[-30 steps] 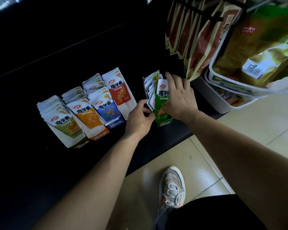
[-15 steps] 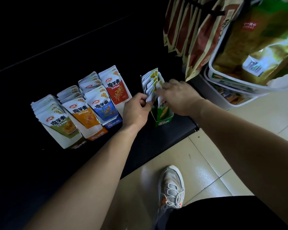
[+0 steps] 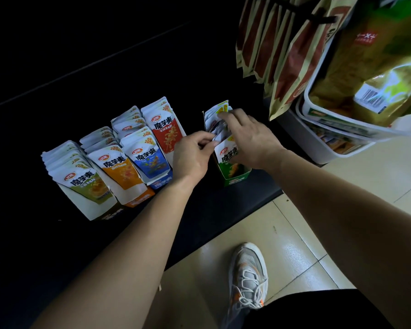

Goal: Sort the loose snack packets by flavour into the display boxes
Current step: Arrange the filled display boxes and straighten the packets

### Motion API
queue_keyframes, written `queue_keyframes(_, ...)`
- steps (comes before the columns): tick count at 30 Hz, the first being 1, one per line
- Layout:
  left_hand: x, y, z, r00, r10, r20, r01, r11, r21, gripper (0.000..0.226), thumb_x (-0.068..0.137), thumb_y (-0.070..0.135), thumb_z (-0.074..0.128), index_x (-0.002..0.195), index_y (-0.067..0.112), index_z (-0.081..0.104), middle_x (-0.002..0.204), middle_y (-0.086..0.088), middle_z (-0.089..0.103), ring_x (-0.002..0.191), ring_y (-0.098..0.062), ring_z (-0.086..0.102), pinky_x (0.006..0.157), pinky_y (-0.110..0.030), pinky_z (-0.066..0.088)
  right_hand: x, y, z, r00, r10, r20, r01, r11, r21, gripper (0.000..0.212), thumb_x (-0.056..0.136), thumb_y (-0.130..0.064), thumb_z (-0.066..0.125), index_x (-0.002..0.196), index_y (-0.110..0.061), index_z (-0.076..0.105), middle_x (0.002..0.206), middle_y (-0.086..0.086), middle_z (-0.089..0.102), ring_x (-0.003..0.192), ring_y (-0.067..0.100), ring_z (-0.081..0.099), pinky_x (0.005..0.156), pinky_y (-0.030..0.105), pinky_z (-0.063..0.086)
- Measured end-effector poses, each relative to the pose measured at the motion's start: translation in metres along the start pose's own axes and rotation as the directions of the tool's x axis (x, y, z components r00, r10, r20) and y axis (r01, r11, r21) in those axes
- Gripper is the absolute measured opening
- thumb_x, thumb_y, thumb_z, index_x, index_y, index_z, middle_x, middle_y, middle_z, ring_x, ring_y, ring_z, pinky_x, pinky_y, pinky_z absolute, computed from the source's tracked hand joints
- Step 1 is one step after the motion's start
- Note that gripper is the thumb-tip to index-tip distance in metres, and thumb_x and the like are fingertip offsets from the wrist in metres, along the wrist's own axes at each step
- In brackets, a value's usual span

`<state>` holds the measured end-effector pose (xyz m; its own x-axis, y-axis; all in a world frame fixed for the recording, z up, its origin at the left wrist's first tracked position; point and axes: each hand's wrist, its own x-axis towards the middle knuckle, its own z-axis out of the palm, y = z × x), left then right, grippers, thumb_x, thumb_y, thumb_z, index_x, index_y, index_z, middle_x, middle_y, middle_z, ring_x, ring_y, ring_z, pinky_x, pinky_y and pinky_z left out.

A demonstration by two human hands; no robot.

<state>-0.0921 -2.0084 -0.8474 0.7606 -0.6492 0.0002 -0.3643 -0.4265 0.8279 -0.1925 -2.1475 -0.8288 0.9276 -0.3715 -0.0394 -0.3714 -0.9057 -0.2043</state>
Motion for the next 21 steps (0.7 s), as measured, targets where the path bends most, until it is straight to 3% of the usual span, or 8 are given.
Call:
queue_keyframes(3, -0.008, -0.005, -0.009, 0.995, -0.095, -0.021, 0.089, 0.977, -0.194, 0.006, 0.098, 0.030, 0.060, 0.100, 0.027, 0.065, 0.093, 0.009, 0.069, 0.070, -0.005, 0.067, 0.067, -0.029, 0.055, 0.000, -0.005, 0.004, 1.000, 0.015, -0.023, -0.012, 0.993, 0.118, 0.104, 0.066, -0.021, 0.090, 0.151, -0.016, 0.030, 0.141, 0.012, 0.033, 0.120, 0.036, 0.050, 0.090, 0.045, 0.049)
queue_keyframes(5, -0.013, -0.004, -0.012, 0.993, -0.116, 0.018, 0.117, 0.963, -0.242, 0.012, 0.094, 0.038, 0.065, 0.103, 0.032, 0.060, 0.096, 0.008, 0.068, 0.073, -0.006, 0.068, 0.068, -0.031, 0.057, -0.001, -0.005, 0.007, 0.997, -0.007, -0.072, 0.010, 0.999, 0.038, 0.096, 0.068, -0.025, 0.087, 0.148, -0.017, 0.034, 0.140, 0.011, 0.035, 0.124, 0.035, 0.042, 0.096, 0.047, 0.046)
queue_keyframes(7, -0.016, -0.001, -0.012, 0.991, -0.106, 0.085, 0.121, 0.971, -0.207, 0.035, 0.084, 0.035, 0.078, 0.111, 0.033, 0.056, 0.098, 0.011, 0.065, 0.075, -0.003, 0.067, 0.067, -0.022, 0.056, -0.001, -0.004, 0.012, 0.995, -0.003, -0.104, 0.004, 1.000, 0.017, 0.091, 0.069, -0.031, 0.084, 0.146, -0.018, 0.037, 0.144, 0.012, 0.034, 0.127, 0.035, 0.039, 0.096, 0.048, 0.046)
queue_keyframes(9, -0.016, 0.002, -0.010, 0.988, -0.101, 0.113, 0.120, 0.977, -0.178, 0.049, 0.077, 0.026, 0.084, 0.114, 0.032, 0.052, 0.098, 0.013, 0.063, 0.073, -0.004, 0.067, 0.066, -0.022, 0.056, -0.001, -0.001, 0.016, 0.996, 0.015, -0.083, -0.005, 0.993, 0.121, 0.095, 0.069, -0.031, 0.084, 0.148, -0.018, 0.033, 0.152, 0.014, 0.027, 0.132, 0.038, 0.040, 0.095, 0.050, 0.049)
queue_keyframes(11, -0.012, 0.004, -0.005, 0.991, -0.092, 0.096, 0.105, 0.984, -0.142, 0.050, 0.076, 0.025, 0.085, 0.112, 0.032, 0.051, 0.097, 0.014, 0.061, 0.070, -0.002, 0.066, 0.067, -0.026, 0.056, 0.000, 0.002, 0.016, 0.999, 0.004, -0.038, 0.001, 0.992, 0.130, 0.105, 0.070, -0.031, 0.084, 0.155, -0.019, 0.023, 0.160, 0.011, 0.022, 0.139, 0.037, 0.034, 0.101, 0.051, 0.046)
queue_keyframes(14, -0.008, 0.008, -0.001, 0.995, -0.078, 0.056, 0.080, 0.996, -0.046, 0.047, 0.079, 0.030, 0.083, 0.114, 0.029, 0.052, 0.092, 0.014, 0.061, 0.064, 0.006, 0.060, 0.059, -0.017, 0.047, 0.002, 0.002, 0.013, 1.000, 0.009, 0.006, -0.009, 0.999, 0.035, 0.113, 0.076, -0.037, 0.082, 0.159, -0.020, 0.007, 0.164, 0.002, 0.021, 0.138, 0.033, 0.026, 0.107, 0.048, 0.039)
queue_keyframes(16, -0.006, 0.009, 0.001, 0.996, -0.072, 0.053, 0.072, 0.997, 0.007, 0.044, 0.082, 0.029, 0.080, 0.117, 0.028, 0.053, 0.092, 0.014, 0.060, 0.066, 0.002, 0.059, 0.059, -0.019, 0.043, 0.001, 0.002, 0.012, 0.998, 0.064, 0.028, -0.065, 0.997, 0.031, 0.115, 0.078, -0.044, 0.079, 0.159, -0.019, 0.002, 0.163, 0.001, 0.023, 0.138, 0.032, 0.025, 0.108, 0.048, 0.036)
queue_keyframes(21, -0.005, 0.011, 0.005, 0.997, -0.044, 0.057, 0.037, 0.993, 0.115, 0.039, 0.088, 0.032, 0.074, 0.121, 0.022, 0.056, 0.099, 0.011, 0.058, 0.086, -0.014, 0.060, 0.070, -0.029, 0.046, 0.002, 0.003, 0.004, 0.992, 0.115, 0.047, -0.117, 0.993, 0.034, 0.108, 0.080, -0.033, 0.079, 0.159, -0.016, 0.007, 0.144, 0.008, 0.047, 0.134, 0.035, 0.033, 0.101, 0.046, 0.039)
